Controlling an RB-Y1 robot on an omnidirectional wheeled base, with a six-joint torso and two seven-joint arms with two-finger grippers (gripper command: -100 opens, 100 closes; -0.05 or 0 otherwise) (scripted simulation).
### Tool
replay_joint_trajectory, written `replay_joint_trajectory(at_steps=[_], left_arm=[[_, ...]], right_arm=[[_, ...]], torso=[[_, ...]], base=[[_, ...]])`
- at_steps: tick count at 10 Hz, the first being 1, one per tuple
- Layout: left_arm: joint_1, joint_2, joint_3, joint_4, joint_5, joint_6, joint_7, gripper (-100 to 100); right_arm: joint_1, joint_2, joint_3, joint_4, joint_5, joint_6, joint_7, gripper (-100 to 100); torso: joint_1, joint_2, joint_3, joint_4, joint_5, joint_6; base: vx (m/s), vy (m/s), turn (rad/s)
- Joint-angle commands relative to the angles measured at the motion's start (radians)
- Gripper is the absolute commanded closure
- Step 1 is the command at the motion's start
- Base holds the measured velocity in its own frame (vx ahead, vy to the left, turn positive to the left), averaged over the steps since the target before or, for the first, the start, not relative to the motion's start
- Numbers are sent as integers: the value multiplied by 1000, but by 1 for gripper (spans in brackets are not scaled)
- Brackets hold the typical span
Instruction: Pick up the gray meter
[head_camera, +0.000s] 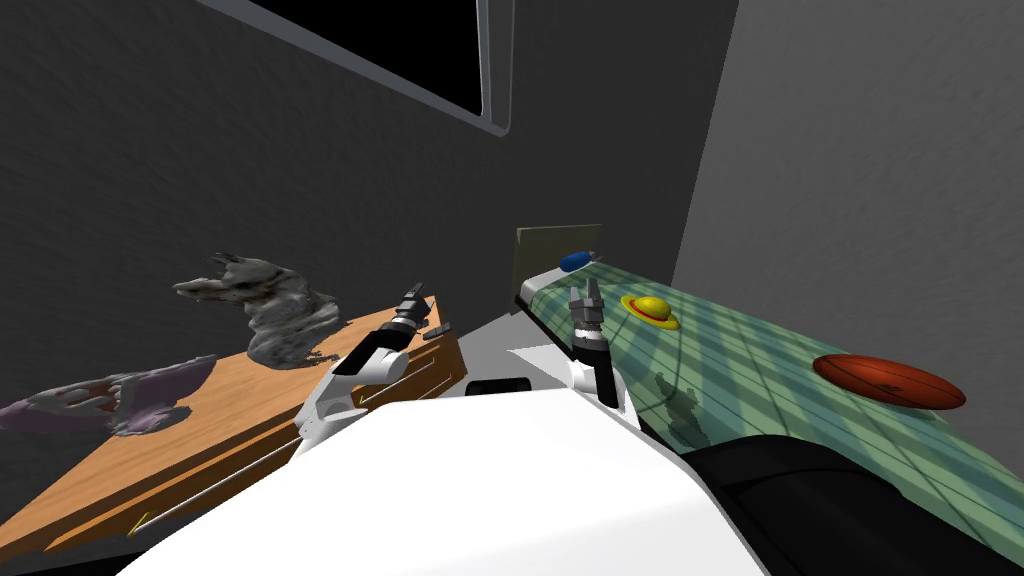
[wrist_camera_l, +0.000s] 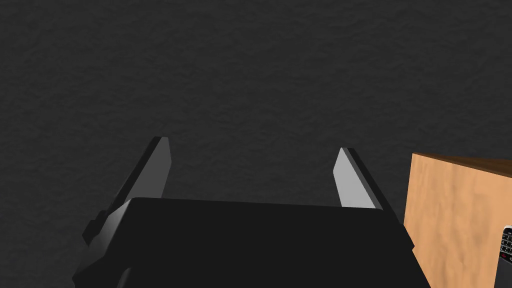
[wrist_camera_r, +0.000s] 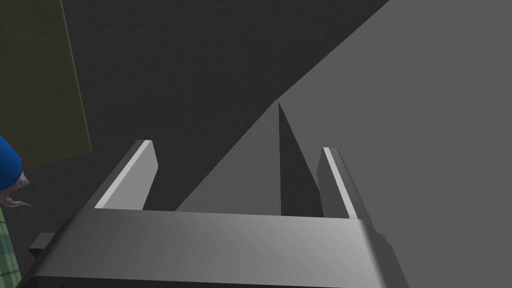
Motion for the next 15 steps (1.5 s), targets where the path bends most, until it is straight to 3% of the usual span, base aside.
replay_joint_trajectory(at_steps=[1,15], left_arm=[[-8,13,6,7,11,50,5,-100],[-60,103,29,102,102,421,36,-100]], right_arm=[[0,0,0,0,0,0,0,0],[0,0,0,0,0,0,0,0]], torso=[[0,0,0,0,0,0],[1,-2,-1,0,0,0]], base=[[27,-49,27],[41,-35,23]])
